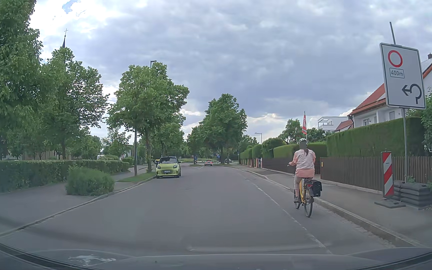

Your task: Follow the waypoints while adhering to traffic rules and regulations

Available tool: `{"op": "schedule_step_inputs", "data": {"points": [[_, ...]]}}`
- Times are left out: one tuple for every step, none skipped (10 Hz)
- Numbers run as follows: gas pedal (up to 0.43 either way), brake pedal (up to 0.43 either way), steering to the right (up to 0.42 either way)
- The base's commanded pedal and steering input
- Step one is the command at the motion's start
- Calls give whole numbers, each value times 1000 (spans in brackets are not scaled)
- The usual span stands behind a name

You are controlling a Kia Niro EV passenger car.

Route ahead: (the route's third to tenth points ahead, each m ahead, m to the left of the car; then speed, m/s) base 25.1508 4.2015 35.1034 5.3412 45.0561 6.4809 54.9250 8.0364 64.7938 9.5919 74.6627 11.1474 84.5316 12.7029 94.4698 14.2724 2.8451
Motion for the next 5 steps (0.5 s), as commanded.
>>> {"op": "schedule_step_inputs", "data": {"points": [[0, 24, -8], [0, 24, -8], [0, 18, -7], [0, 24, -6], [28, 24, -6]]}}
